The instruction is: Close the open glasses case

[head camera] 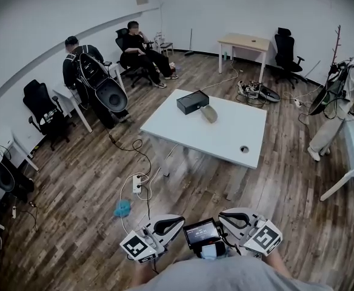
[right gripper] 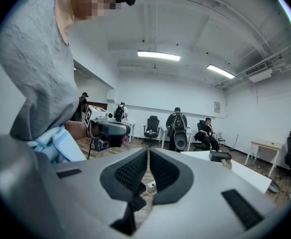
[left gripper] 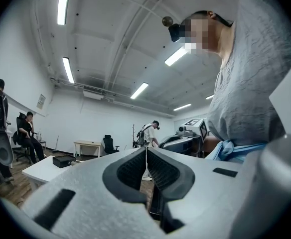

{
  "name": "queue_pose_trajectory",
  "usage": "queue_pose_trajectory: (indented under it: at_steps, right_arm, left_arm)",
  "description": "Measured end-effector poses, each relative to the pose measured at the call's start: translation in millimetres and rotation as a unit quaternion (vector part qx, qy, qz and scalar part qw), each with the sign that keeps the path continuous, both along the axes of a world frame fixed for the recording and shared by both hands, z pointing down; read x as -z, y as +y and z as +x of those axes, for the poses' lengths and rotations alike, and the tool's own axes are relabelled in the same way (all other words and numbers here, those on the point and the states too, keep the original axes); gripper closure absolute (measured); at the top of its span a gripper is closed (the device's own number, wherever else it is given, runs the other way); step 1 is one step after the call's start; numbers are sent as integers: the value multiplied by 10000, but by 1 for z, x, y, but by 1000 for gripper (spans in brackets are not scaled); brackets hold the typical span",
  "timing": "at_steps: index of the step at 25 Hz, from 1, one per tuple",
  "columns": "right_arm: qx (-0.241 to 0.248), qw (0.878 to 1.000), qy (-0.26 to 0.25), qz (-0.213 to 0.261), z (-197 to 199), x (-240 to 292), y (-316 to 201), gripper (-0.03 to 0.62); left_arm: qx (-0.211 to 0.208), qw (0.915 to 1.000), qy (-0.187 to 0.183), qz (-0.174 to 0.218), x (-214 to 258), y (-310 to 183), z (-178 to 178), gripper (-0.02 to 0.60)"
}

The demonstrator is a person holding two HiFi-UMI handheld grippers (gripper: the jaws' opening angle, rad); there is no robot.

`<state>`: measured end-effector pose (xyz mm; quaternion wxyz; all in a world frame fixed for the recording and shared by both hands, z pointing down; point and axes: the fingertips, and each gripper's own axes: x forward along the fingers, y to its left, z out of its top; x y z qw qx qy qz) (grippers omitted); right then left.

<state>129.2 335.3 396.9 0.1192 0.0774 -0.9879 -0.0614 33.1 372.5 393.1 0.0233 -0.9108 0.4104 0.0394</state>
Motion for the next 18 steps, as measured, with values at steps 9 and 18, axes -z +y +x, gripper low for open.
queue_pose_trajectory:
  at_steps: [9, 18]
  right_arm:
    - [89, 9999, 66, -54, -19, -5, -10, 560]
    - [108, 9996, 164, -212, -33, -13, -41, 560]
  left_arm:
    - [-55, 9999, -36, -109, -8, -11, -8, 561]
    - [11, 9997, 25, -261, -20, -39, -27, 561]
